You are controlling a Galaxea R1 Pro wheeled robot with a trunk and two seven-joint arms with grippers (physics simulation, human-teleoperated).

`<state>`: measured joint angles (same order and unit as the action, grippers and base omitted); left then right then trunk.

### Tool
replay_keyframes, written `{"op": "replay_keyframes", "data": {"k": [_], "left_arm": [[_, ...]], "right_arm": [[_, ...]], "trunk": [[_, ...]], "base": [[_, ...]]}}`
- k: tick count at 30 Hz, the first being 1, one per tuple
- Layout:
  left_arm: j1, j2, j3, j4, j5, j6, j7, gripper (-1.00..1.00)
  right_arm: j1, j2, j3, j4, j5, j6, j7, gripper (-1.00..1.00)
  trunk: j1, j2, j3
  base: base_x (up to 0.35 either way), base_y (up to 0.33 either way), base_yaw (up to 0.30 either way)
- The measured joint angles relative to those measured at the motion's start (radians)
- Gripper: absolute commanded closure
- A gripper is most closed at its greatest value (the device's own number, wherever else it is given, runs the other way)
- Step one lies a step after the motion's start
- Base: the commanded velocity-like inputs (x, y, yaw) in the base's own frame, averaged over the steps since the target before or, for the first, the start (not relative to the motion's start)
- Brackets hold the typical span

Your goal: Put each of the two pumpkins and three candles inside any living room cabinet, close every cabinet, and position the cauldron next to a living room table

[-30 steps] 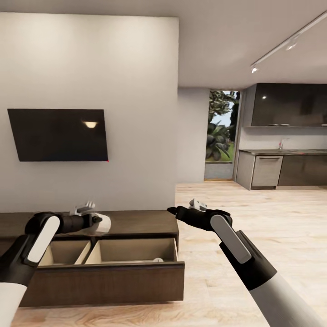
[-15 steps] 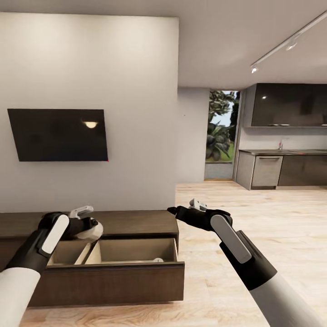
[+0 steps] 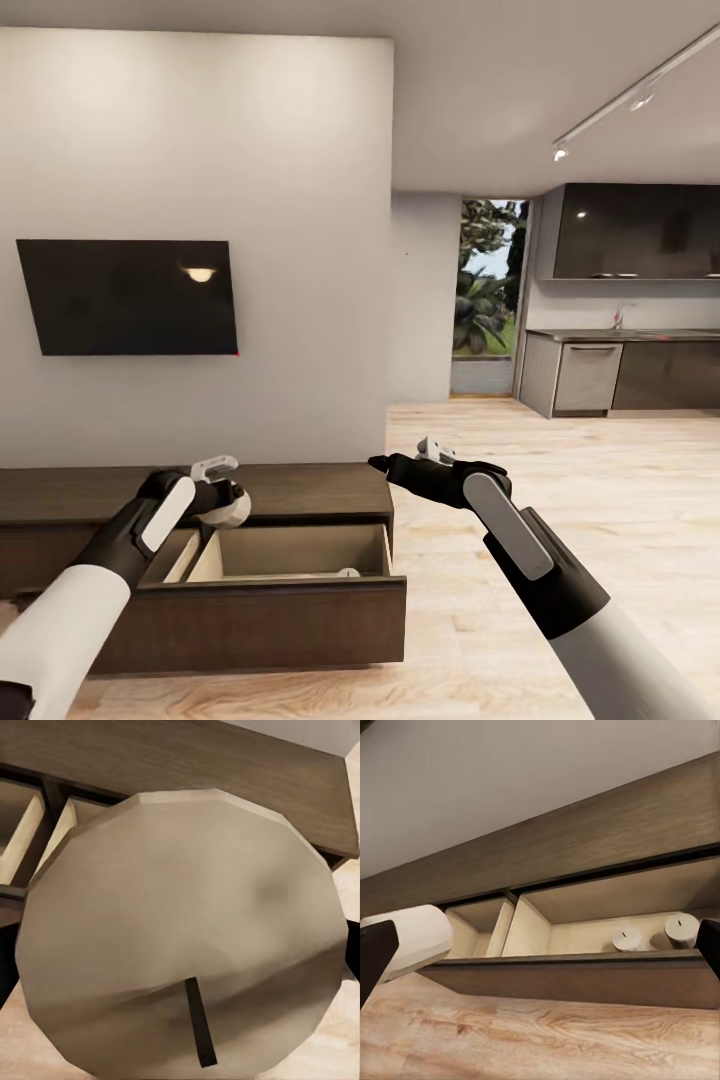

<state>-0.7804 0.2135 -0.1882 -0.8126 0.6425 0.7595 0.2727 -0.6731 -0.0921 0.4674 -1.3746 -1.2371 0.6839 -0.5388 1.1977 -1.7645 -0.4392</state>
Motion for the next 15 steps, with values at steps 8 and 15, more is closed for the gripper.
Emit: {"op": "replay_keyframes", "data": {"k": [8, 15], "left_arm": [[-0.012, 0.0, -0.011, 0.062, -0.001, -0.039, -0.019, 1.0], [-0.013, 0.0, -0.013, 0.072, -0.001, -0.043, -0.021, 1.0]], "right_arm": [[-0.001, 0.001, 0.0, 0.0, 0.0, 0.0, 0.0, -1.0], [0.0, 0.0, -0.001, 0.0, 0.0, 0.0, 0.0, -1.0]], "trunk": [[0.0, 0.0, 0.0], [0.0, 0.0, 0.0]], "base": [[0.015, 0.0, 0.0], [0.212, -0.02, 0.0]]}}
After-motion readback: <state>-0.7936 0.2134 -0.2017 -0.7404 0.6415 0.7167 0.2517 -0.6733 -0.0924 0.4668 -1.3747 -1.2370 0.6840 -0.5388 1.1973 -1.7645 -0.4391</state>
